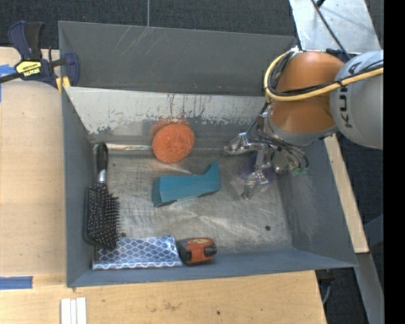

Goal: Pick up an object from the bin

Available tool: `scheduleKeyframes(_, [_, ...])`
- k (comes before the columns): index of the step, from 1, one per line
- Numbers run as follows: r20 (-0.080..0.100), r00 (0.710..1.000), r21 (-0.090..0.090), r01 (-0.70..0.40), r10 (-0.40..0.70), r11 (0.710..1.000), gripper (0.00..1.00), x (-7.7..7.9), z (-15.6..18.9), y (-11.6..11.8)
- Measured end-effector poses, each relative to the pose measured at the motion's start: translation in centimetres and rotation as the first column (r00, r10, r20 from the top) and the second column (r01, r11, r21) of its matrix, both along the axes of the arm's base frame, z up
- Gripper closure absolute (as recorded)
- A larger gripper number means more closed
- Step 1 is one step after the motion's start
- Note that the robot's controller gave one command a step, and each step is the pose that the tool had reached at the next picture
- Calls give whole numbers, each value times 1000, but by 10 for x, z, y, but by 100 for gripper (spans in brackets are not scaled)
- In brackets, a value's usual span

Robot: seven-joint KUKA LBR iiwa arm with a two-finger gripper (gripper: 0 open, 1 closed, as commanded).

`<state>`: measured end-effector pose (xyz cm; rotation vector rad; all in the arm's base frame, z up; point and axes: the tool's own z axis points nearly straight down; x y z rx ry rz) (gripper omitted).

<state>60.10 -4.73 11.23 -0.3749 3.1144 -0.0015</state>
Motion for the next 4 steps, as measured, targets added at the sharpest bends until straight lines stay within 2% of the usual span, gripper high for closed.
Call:
scheduleKeyframes(1, [0, 1000, 0, 0, 0, 1000, 0, 0, 0, 0])
scheduleKeyframes(2, [-3, 983, -2, -182, 182, 983, 0, -6, 11, 42])
scheduleKeyframes(3, [-1, 971, -1, -239, 239, 971, 0, -4, 14, 56])
scheduleKeyframes(4, [-1, 923, 2, -385, 385, 923, 0, -2, 8, 41])
